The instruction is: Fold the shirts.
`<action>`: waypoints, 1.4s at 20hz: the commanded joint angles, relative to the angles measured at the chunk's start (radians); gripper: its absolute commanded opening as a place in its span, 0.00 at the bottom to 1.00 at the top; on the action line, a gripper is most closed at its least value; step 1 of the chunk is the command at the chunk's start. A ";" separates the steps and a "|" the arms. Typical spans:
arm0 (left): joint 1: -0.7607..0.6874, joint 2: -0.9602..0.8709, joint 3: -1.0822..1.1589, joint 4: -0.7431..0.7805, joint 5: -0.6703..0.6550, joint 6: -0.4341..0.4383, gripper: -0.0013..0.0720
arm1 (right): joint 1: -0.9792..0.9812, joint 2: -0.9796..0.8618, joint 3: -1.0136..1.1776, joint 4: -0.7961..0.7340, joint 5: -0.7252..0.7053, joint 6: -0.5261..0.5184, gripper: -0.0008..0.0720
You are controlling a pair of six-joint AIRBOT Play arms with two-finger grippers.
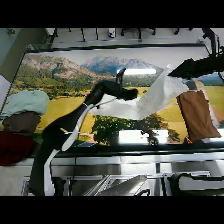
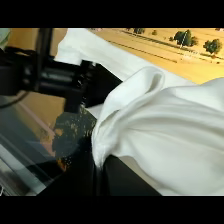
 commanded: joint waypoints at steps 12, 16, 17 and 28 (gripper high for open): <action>0.771 0.831 -0.129 -0.015 0.334 0.142 0.04 | 0.956 -0.460 -0.004 0.016 1.368 0.183 0.09; 0.765 0.948 -0.368 -0.015 0.280 0.195 0.04 | 1.032 -0.534 -0.005 -0.025 1.449 0.179 0.70; 0.765 0.964 -0.412 -0.016 0.267 0.205 0.04 | 0.994 -0.514 -0.004 -0.034 1.364 0.180 0.70; 0.765 0.984 -0.512 -0.016 0.271 0.215 0.04 | 0.305 -0.294 -0.067 -0.166 0.262 0.350 0.95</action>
